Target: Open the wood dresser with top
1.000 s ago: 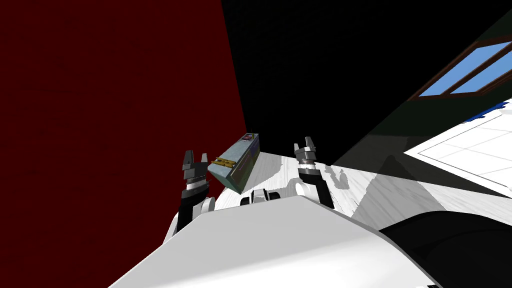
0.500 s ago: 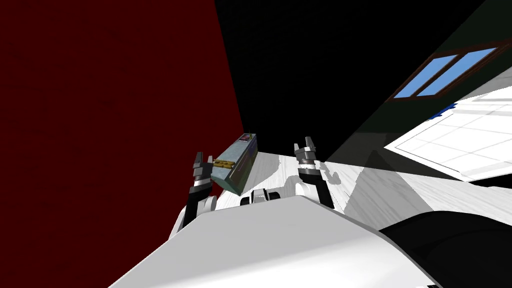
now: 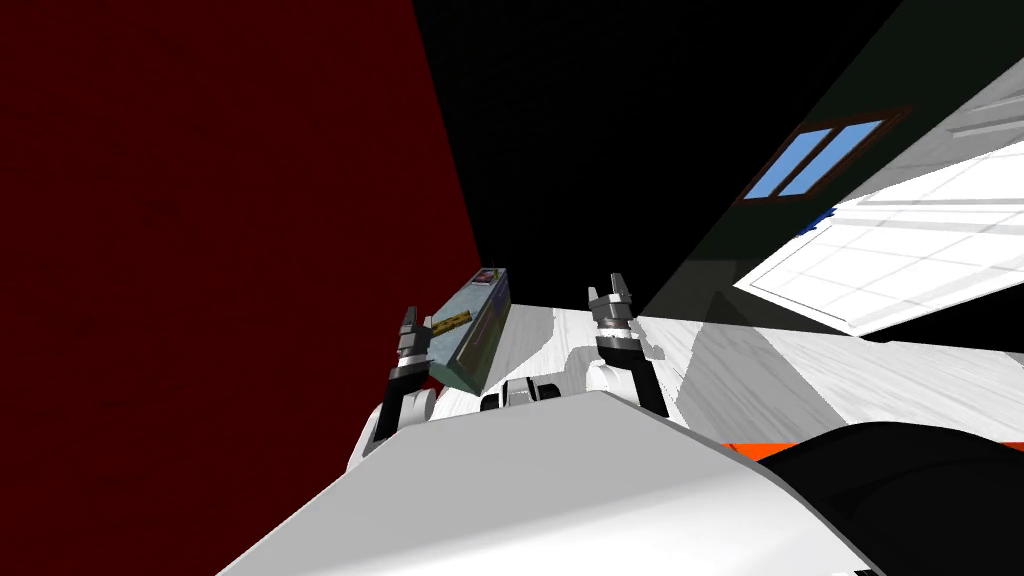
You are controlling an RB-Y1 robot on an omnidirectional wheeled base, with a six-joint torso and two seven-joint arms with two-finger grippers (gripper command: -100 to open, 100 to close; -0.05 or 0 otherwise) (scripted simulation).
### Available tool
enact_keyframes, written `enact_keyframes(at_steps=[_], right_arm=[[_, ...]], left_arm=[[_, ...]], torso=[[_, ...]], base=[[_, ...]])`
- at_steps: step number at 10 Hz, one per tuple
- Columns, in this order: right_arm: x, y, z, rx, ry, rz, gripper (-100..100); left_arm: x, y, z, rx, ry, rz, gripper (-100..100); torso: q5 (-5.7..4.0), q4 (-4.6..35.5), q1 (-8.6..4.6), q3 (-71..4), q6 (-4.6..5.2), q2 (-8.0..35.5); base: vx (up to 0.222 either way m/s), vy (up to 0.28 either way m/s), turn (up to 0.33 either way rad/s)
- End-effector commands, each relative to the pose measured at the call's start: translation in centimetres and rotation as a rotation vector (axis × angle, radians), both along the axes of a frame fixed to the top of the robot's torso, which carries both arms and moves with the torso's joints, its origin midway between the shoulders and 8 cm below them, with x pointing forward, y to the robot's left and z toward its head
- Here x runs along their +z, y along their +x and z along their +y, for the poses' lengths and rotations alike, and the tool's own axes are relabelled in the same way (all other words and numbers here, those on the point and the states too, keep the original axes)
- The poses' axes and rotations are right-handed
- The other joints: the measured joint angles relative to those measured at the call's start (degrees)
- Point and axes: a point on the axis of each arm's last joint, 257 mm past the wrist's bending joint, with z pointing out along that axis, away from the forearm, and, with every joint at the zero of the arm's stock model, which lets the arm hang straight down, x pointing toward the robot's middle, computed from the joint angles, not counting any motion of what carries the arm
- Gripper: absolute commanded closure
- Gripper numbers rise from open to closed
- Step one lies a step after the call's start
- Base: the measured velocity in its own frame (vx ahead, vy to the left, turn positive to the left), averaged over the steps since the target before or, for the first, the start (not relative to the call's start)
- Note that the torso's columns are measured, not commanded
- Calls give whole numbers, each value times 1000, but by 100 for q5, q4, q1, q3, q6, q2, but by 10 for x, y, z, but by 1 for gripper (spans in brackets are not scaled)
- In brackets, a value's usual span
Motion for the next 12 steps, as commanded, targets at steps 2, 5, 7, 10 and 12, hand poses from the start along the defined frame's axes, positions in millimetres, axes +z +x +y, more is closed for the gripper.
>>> enact_keyframes(at_steps=[2,5,7,10,12], right_arm=[[0,0,0,0,0,0,0],[0,0,0,0,0,0,0],[0,0,0,0,0,0,0],[0,0,0,0,0,0,0],[0,0,0,0,0,0,0]], left_arm=[[-33,13,7,7,-17,73,-100],[-79,33,16,17,-48,187,-100],[-106,39,20,25,-64,249,-100],[-142,50,25,34,-90,335,-100],[-160,54,27,39,-103,379,-100]], torso=[[0,0,-1,1,1,0],[1,1,4,1,1,1],[3,0,9,0,-2,-1],[-4,0,-12,1,-2,1],[0,0,0,0,-2,-1]], base=[[-2,39,-89],[-5,54,-202],[-2,76,-144],[-6,35,-119],[-4,40,-112]])
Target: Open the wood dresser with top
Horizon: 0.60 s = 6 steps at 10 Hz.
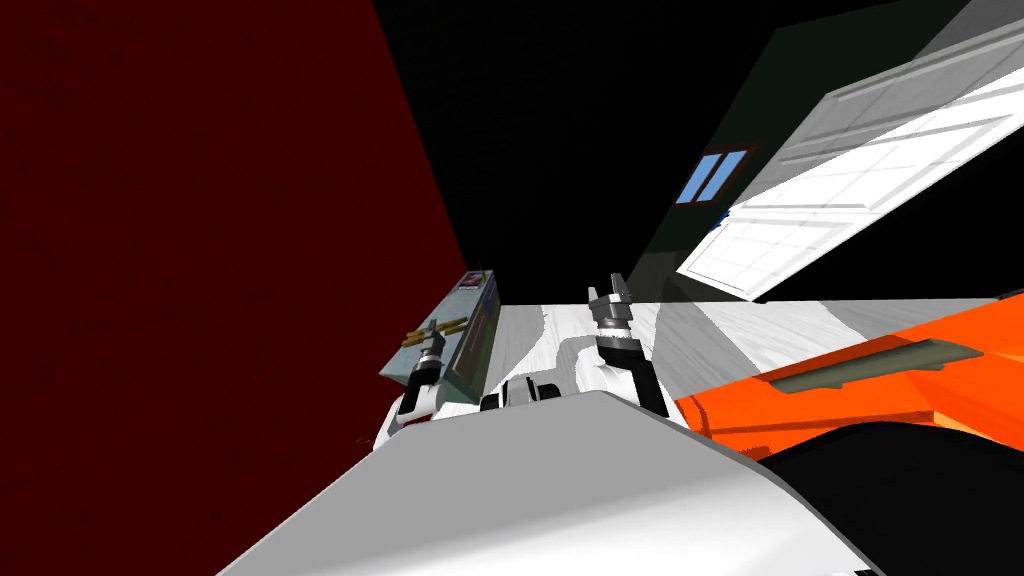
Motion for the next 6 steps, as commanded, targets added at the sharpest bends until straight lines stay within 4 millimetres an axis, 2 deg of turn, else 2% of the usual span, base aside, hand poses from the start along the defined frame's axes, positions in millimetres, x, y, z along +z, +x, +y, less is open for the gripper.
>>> enact_keyframes(at_steps=[1,3,5,6], right_arm=[[0,0,0,0,0,0,0],[0,0,0,0,0,0,0],[0,0,0,0,0,0,0],[0,0,0,0,0,0,0]], left_arm=[[-26,5,4,7,-17,59,-100],[-56,13,6,14,-43,134,-100],[-82,14,8,22,-60,195,-100],[-88,12,8,24,-61,206,-100]], torso=[[1,0,5,0,3,1],[0,1,0,2,3,3],[3,0,9,0,6,-6],[3,-3,6,-7,8,-14]], base=[[-6,39,-87],[-16,49,-207],[-16,44,-109],[-4,39,-73]])
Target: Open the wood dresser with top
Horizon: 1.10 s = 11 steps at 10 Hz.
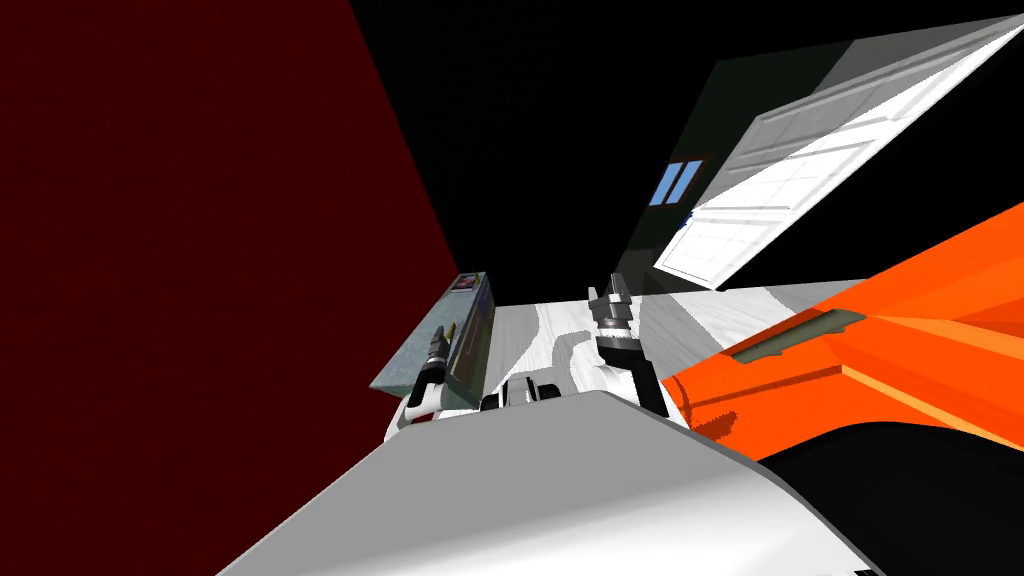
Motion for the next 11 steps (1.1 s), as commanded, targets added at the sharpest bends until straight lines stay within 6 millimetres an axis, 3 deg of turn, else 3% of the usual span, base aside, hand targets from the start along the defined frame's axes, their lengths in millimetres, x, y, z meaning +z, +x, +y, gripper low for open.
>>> enact_keyframes(at_steps=[1,3,5,6,9,11], right_arm=[[0,0,0,0,0,0,0],[0,0,0,0,0,0,0],[0,0,0,0,0,0,0],[0,0,0,0,0,0,0],[0,0,0,0,0,0,0],[0,0,0,0,0,0,0]], left_arm=[[-29,6,2,6,-22,70,-100],[-50,6,2,12,-37,123,-100],[-56,4,3,14,-39,134,-100],[-72,4,3,17,-52,176,-100],[-76,3,3,19,-53,183,-100],[-95,1,2,23,-68,231,-100]], torso=[[-2,-1,-3,-1,-7,1],[-3,-1,-7,7,-12,13],[26,-40,24,6,-35,11],[33,-46,37,0,-34,-3],[62,-76,22,-29,20,-64],[89,-97,69,-50,39,-129]], base=[[-7,45,-141],[1,35,-127],[4,23,-29],[-28,39,-95],[-16,25,-9],[-36,-5,-151]])
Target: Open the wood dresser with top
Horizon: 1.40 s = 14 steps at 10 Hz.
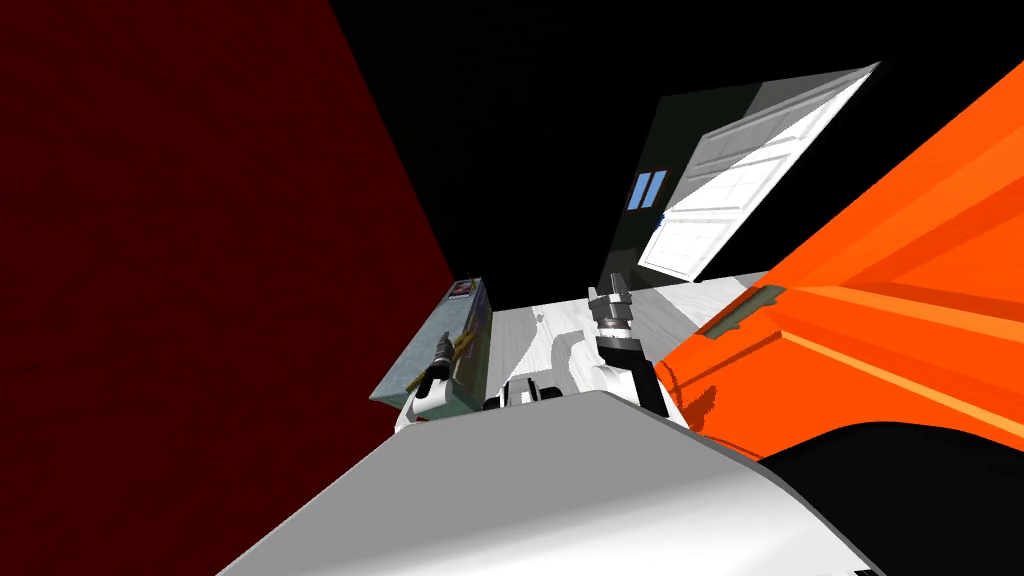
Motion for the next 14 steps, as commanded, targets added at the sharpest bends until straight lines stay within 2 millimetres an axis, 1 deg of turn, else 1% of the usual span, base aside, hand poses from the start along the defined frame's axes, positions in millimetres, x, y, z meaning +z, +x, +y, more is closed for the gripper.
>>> enact_keyframes(at_steps=[1,2,3,4,5,6,7,8,9,10,11,12,14], right_arm=[[0,0,0,0,0,0,0],[0,0,0,0,0,0,0],[0,0,0,0,0,0,0],[0,0,0,0,0,0,0],[0,0,0,0,-1,1,0],[0,0,0,-1,-1,1,0],[0,0,0,0,0,0,0],[0,0,0,0,0,0,0],[0,0,0,0,0,0,0],[0,0,0,0,0,0,0],[0,0,0,0,0,0,0],[0,0,0,0,0,0,0],[0,0,0,0,0,0,0]], left_arm=[[-30,-9,-1,6,-21,74,-100],[-40,-8,-3,7,-33,103,-100],[-40,-8,-3,7,-33,105,-100],[-46,-11,-2,9,-35,117,-100],[-48,-11,-2,10,-35,121,-100],[-61,-12,-3,12,-47,157,-100],[-66,-15,-3,14,-49,167,-100],[-75,-14,-5,15,-59,195,-100],[-76,-15,-5,15,-60,197,-100],[-82,-18,-4,17,-61,210,-100],[-82,-18,-4,17,-61,210,-100],[-96,-21,-6,20,-73,249,-100],[-97,-22,-6,20,-73,252,-100]], torso=[[-13,1,54,-18,-41,-32],[-30,2,87,-24,-90,-31],[-34,11,97,-15,-96,-8],[-41,19,93,-3,-105,19],[-54,34,52,11,-102,52],[-73,67,-9,32,-73,96],[-75,75,-37,56,-54,115],[-64,61,-30,47,-60,106],[-54,53,-19,39,-54,92],[-38,36,-8,30,-53,72],[-40,31,-8,23,-60,68],[-29,22,0,22,-54,57],[-12,12,23,20,-50,46]], base=[[-14,-47,-43],[-1,-8,-191],[8,43,-35],[23,45,9],[15,41,61],[-5,52,-124],[-13,39,-91],[-12,35,-125],[-15,28,-52],[-7,7,-7],[-3,0,21],[-9,15,-131],[-12,17,-32]])
